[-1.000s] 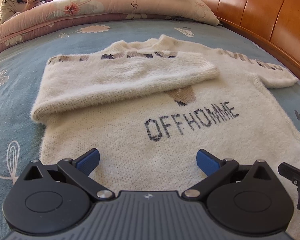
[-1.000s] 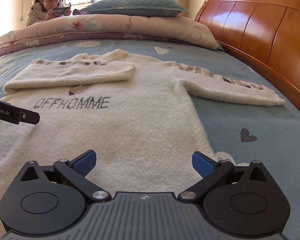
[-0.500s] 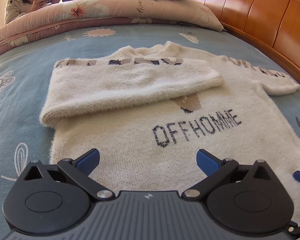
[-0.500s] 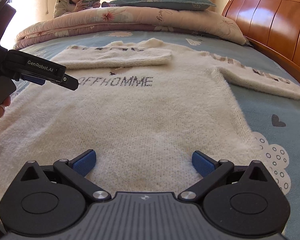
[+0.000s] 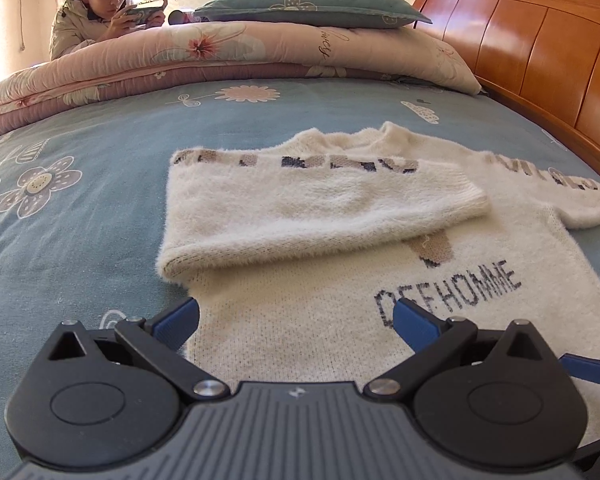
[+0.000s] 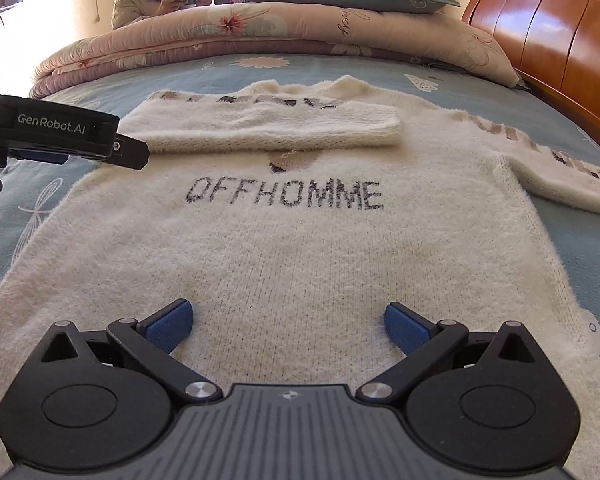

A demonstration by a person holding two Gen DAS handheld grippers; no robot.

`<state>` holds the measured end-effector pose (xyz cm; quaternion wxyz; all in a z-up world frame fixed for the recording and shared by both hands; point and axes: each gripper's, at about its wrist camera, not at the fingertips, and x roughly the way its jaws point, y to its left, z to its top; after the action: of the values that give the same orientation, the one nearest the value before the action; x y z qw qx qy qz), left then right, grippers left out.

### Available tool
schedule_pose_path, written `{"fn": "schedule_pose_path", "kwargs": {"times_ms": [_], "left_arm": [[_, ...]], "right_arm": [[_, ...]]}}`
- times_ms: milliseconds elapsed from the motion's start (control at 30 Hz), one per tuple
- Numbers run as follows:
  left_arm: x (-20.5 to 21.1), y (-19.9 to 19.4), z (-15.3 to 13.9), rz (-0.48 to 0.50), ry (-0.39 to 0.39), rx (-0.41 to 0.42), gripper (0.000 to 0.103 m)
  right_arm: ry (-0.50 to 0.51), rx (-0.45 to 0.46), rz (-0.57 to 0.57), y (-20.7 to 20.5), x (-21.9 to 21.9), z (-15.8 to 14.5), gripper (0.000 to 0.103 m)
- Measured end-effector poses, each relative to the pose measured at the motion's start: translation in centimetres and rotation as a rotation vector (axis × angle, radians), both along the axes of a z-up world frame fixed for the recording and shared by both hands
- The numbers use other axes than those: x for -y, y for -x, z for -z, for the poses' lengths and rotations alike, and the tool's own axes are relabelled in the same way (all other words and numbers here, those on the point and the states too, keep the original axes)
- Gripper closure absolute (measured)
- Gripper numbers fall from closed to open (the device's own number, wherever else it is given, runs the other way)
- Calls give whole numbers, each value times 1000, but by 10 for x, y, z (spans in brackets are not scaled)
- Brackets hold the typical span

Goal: Fold clothes

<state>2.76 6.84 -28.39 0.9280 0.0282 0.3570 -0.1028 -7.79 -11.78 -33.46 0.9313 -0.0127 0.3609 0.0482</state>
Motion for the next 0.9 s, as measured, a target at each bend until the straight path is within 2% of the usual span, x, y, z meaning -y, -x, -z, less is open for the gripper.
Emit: {"fn": "schedule_pose_path", "kwargs": {"times_ms": [367,567,700,900], "left_arm": [[21,9,4,72,-22,-3,1],[43,18,13,129,-40,-24,1],[64,27,20,207,4,-53,1],[91,42,30,278,-57,-43,1]], "right_arm": [[9,3,-73,60,15,5,0],[23,10,-74,62,14,6,0],[22,34,-66,65,13,7,0],[29,34,-46,65,10,6,0]]}}
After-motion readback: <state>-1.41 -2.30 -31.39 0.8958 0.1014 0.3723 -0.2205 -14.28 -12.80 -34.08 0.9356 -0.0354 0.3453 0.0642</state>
